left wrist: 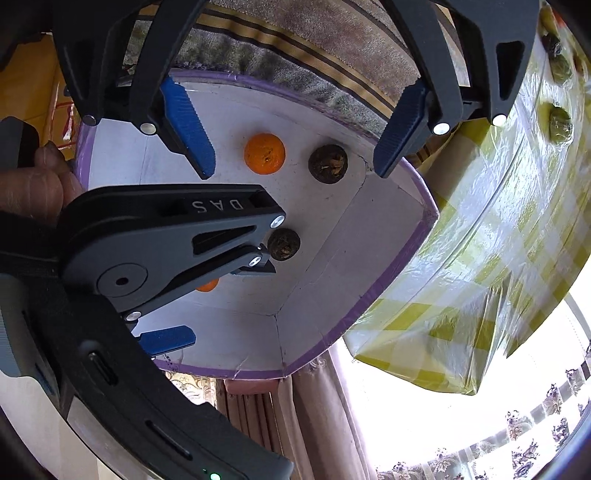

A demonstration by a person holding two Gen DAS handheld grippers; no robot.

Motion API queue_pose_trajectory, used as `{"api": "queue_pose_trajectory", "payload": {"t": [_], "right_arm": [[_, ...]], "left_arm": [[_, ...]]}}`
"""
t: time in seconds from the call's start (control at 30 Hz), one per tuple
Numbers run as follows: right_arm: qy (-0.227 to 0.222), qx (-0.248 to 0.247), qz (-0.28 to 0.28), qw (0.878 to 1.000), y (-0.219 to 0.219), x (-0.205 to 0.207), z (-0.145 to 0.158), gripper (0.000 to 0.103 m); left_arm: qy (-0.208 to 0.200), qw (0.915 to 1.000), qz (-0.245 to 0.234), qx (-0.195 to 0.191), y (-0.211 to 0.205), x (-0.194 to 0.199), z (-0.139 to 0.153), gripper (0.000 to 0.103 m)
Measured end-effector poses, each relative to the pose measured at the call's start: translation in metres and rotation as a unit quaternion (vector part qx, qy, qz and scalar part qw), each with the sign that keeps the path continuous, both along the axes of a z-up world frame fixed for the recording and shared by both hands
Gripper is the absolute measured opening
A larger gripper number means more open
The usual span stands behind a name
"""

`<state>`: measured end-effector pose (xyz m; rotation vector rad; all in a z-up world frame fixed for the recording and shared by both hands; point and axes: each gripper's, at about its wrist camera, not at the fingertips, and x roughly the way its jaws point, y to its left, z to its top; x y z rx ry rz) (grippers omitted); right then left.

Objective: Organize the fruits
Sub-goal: 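Carry both fruits into the white box and open both tools, then move both open tools back over the table toward the wrapped produce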

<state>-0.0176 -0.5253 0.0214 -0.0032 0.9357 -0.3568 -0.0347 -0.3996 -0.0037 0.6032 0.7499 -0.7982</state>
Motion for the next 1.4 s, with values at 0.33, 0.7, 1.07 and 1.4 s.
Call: {"api": "queue_pose_trajectory", "payload": {"t": [0.33, 0.7, 1.07, 1.4], "right_arm": [[-0.059, 0.025, -0.020, 0.998, -0.005, -0.008, 0.030, 0.093], [-0.078, 0.021, 0.013, 0.997, 0.038, 0.006, 0.051, 0.093], [-0.062, 0.018, 0.100, 0.993, 0.120, 0.045, 0.052, 0.093], [-0.068, 0.032, 0.170, 0.983, 0.195, 0.090, 0.060, 0.093]], "left_arm": [[-0.028, 0.9955, 0.048, -0.077, 0.031, 0.006, 0.030, 0.087], [-0.086, 0.9668, 0.166, -0.175, 0.126, 0.037, 0.076, 0.088], [-0.094, 0.9116, 0.327, -0.230, 0.260, 0.072, 0.095, 0.088], [-0.082, 0.8755, 0.414, -0.235, 0.343, 0.090, 0.089, 0.088]]}}
